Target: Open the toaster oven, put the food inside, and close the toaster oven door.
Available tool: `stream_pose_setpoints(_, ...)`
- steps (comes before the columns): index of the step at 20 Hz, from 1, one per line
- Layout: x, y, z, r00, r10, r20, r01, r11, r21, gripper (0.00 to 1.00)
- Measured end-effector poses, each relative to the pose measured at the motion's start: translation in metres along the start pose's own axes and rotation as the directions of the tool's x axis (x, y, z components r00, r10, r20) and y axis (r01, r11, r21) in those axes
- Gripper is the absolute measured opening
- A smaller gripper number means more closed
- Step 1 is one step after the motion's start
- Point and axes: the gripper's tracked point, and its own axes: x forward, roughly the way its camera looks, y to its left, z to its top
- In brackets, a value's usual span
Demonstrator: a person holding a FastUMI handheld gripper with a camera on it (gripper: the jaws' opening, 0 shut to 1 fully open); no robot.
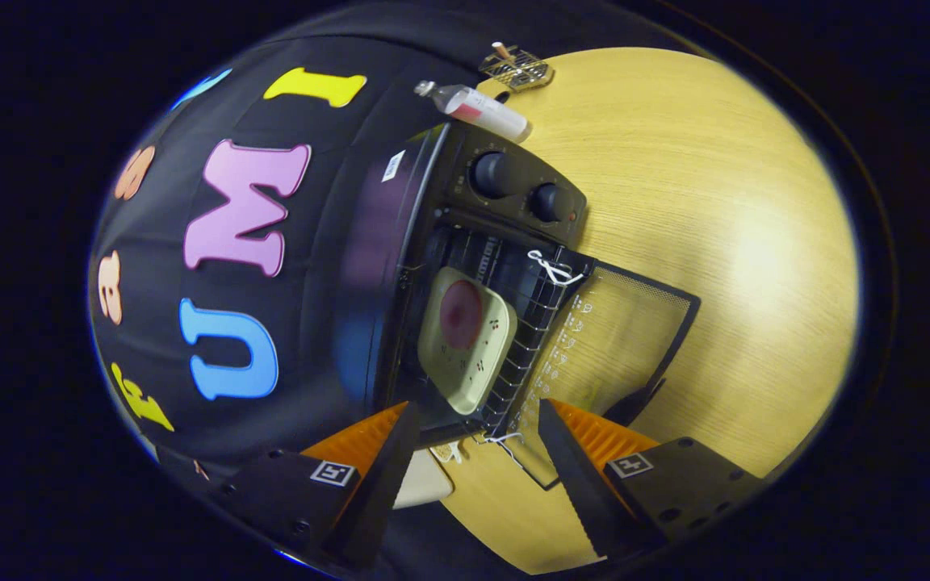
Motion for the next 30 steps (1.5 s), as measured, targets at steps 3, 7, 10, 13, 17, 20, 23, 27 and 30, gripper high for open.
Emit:
stream_pose_setpoints(3,-0.024,-0.006,-0.009,0.998,0.016,-0.053,-0.025,0.985,-0.168,0.98)
stream_pose_setpoints(7,-0.054,-0.008,-0.013,0.998,0.024,-0.049,-0.045,0.873,-0.486,0.99)
stream_pose_setpoints(10,-0.068,0.009,-0.022,0.998,0.057,-0.042,-0.069,0.696,-0.715,0.99)
stream_pose_setpoints(13,-0.076,0.006,-0.033,0.997,0.066,-0.028,-0.058,0.506,-0.861,0.99)
stream_pose_setpoints(17,-0.062,-0.03,-0.043,1.0,-0.019,-0.013,-0.005,0.389,-0.921,0.99)
stream_pose_setpoints(20,-0.045,-0.074,-0.052,0.992,-0.122,-0.014,0.022,0.289,-0.957,1.0)
stream_pose_setpoints(23,-0.028,-0.11,-0.057,0.981,-0.194,-0.009,0.043,0.263,-0.964,1.0)
stream_pose_setpoints(27,-0.007,-0.142,-0.065,0.959,-0.285,-0.01,0.072,0.278,-0.958,1.0)
stream_pose_setpoints(30,0.007,-0.152,-0.07,0.946,-0.325,-0.005,0.104,0.319,-0.942,1.0)
